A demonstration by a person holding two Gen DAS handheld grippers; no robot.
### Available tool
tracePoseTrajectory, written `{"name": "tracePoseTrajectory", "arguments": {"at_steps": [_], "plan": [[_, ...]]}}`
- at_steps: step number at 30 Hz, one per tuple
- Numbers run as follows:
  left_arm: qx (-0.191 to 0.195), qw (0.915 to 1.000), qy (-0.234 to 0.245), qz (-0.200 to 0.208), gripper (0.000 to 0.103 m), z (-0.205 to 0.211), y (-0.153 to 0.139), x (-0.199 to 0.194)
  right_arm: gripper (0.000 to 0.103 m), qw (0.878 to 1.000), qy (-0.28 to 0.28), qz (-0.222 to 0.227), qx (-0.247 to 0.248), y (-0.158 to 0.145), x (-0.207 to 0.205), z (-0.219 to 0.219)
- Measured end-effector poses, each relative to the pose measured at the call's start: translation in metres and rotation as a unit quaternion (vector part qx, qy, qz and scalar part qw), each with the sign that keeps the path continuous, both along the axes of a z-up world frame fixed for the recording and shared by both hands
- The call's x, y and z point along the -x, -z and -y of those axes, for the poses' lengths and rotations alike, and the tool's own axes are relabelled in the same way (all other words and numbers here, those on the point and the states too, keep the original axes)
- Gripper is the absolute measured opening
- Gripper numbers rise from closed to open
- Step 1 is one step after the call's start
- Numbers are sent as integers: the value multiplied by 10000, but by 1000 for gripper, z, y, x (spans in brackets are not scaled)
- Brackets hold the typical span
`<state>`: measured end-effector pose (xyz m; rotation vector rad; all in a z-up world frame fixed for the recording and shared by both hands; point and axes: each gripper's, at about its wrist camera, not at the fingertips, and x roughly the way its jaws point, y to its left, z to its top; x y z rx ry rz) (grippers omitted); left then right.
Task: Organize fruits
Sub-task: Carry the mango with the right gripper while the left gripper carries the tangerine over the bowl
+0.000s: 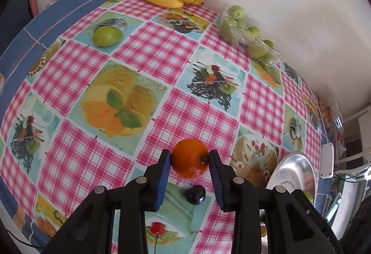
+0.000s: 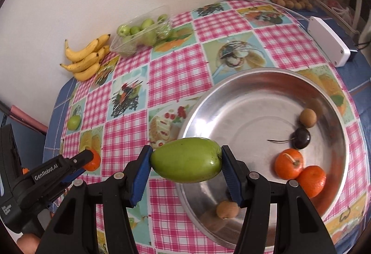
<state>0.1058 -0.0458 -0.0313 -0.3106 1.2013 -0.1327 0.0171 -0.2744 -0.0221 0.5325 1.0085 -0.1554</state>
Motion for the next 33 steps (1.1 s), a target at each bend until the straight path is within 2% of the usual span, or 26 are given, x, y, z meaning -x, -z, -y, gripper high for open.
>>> {"name": "tracePoseTrajectory", "arguments": {"at_steps": [11,22,33], "plan": [[-228,9963,811,196,36,60,-6,24,60,9973,691,-64,-254,6,23,54],[-443,9813,1819,436,36,121,-6,53,60,9938,1051,18,-357,5,43,87],[-545,9756,2090,403,36,141,4,63,61,9950,923,68,-384,8,40,83]]}}
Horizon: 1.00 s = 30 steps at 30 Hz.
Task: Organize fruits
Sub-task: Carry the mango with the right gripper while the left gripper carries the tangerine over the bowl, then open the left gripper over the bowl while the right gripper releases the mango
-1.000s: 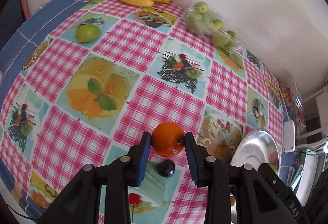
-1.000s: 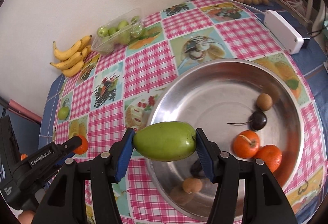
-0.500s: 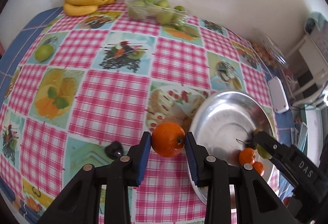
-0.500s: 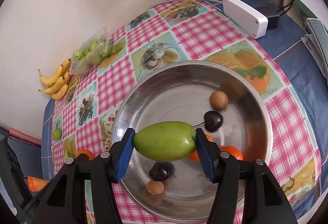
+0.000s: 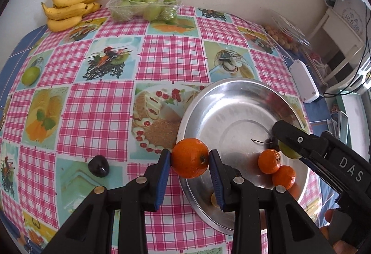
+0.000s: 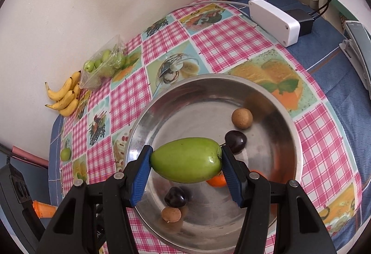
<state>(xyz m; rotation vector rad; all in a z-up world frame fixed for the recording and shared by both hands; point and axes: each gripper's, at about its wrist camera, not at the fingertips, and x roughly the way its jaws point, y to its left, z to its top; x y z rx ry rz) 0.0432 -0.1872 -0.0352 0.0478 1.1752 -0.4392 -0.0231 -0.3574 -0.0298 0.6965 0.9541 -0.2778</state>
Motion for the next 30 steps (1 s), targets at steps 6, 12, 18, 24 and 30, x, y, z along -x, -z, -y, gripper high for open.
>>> {"name": "tracePoseTrajectory", "arguments": {"at_steps": [6,12,18,24,30], "plan": [[-1,10000,49,35,36,4,4,-1,61,9998,-207,-3,47,6,-9,-10],[21,10000,84,42,36,6,6,-1,61,9990,-413,-60,145,11,-18,-21],[-2,9998,177,128,34,10,4,1,61,9985,-489,-186,149,20,-23,-24],[-34,9999,146,47,34,9,9,-1,61,9984,-504,-261,76,27,-24,-25],[-59,9999,129,75,34,8,8,-1,61,9984,-492,-260,61,26,-25,-25]]}}
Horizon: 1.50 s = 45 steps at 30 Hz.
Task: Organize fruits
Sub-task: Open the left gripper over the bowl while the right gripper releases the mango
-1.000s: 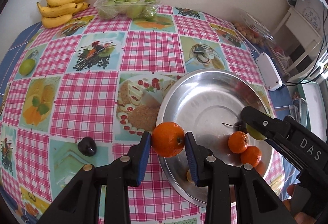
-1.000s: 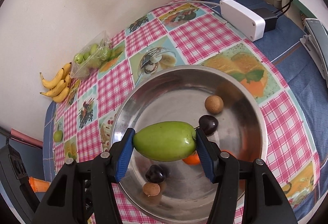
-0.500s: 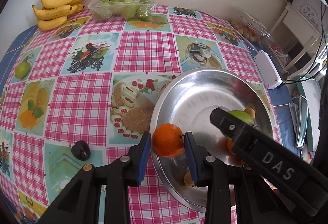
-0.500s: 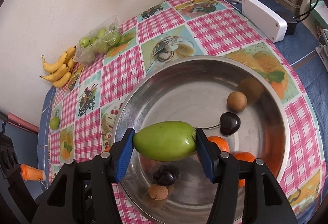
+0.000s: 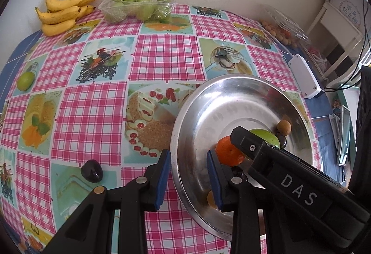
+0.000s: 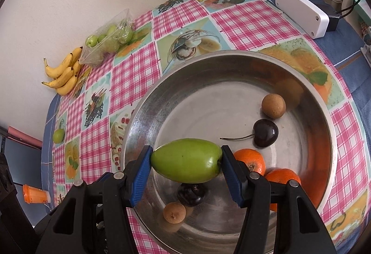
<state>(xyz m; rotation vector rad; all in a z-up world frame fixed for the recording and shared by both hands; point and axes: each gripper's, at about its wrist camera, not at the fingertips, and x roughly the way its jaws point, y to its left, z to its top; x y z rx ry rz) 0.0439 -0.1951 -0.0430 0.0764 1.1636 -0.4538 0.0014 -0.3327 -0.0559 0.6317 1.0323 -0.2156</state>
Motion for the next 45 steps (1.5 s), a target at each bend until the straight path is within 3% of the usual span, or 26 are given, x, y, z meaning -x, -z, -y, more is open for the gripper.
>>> {"name": "tracePoseTrajectory", "arguments": {"at_steps": [15,21,34,45], "plan": [[180,9996,-101,183,37,-7,-20,-3,66,9993,14,263,284,-25,4,1],[171,9984,-466,255,37,-25,-29,-13,66,9982,17,411,447,-40,10,2],[-231,9903,-1360,174,37,-79,-22,-38,66,9977,-62,71,678,-38,13,-7],[-401,9905,-1312,4,43,-86,-14,-38,66,9967,-178,-208,764,-27,14,-19]]}}
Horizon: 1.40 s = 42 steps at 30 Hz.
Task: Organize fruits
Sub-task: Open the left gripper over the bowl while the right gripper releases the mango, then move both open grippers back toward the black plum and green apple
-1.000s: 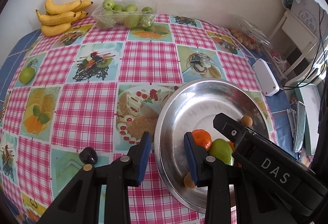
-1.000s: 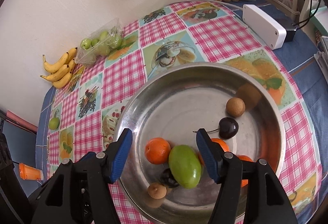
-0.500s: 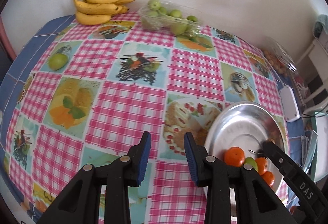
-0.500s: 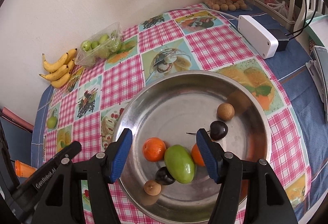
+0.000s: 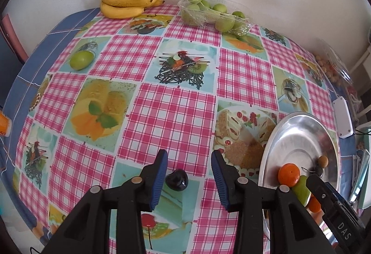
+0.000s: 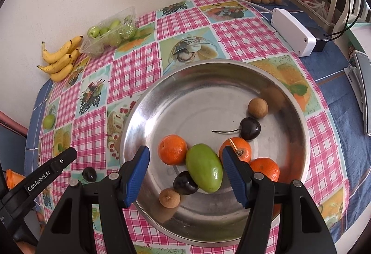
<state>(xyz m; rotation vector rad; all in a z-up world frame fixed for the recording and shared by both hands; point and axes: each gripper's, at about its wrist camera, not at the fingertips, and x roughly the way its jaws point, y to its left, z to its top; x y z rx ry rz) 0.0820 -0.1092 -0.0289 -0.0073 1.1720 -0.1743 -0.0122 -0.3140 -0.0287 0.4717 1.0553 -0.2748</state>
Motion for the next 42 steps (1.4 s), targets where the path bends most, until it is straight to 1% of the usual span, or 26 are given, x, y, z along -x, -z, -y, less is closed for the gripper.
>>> {"name": "tracePoseTrajectory", "arguments": {"at_steps": [5,8,10,11,13,15,17,20,21,22,24,30,31,33,37,42], "plan": [[-13,10000,11,-12,48,0,1,-1,66,10000,-47,-42,-2,2,-3,-2],[-24,10000,-10,-39,52,-1,2,-2,66,9999,-82,-61,31,3,-5,-3],[-39,10000,-39,-52,60,-3,2,-3,73,9999,-86,-83,91,3,-6,-4],[-67,10000,-52,-51,62,-3,2,-3,79,9998,-91,-103,132,3,-6,-5],[-156,9998,-82,-30,73,-4,3,-3,80,9997,-126,-134,173,5,-7,-7],[-256,9996,-106,-12,77,-5,3,-4,81,9995,-160,-167,200,6,-8,-8],[-306,9995,-126,-7,79,-7,4,-5,85,9993,-173,-188,271,7,-9,-9],[-416,9990,-150,24,84,-9,5,-6,88,9993,-184,-127,291,6,-10,-10],[-454,9988,-154,32,87,-9,6,-6,91,9994,-178,-97,295,6,-9,-10],[-484,9987,-158,39,93,-9,7,-7,92,9993,-172,-72,309,5,-9,-10],[-512,9985,-171,62,99,-11,7,-7,92,9992,-165,-28,351,4,-9,-9],[-556,9982,-186,104,100,-14,7,-8,93,9990,-97,-60,430,6,-9,-8],[-556,9982,-178,125,102,-14,6,-9,94,9990,-83,-62,431,6,-9,-7],[-590,9979,-162,196,103,-14,6,-9,103,9990,-53,-54,431,7,-8,-6],[-697,9970,-164,302,103,-14,6,-9,103,9992,-2,-30,396,7,-8,-5],[-643,9975,-170,255,103,-17,6,-10,103,9993,24,-1,379,7,-7,-6]]}}
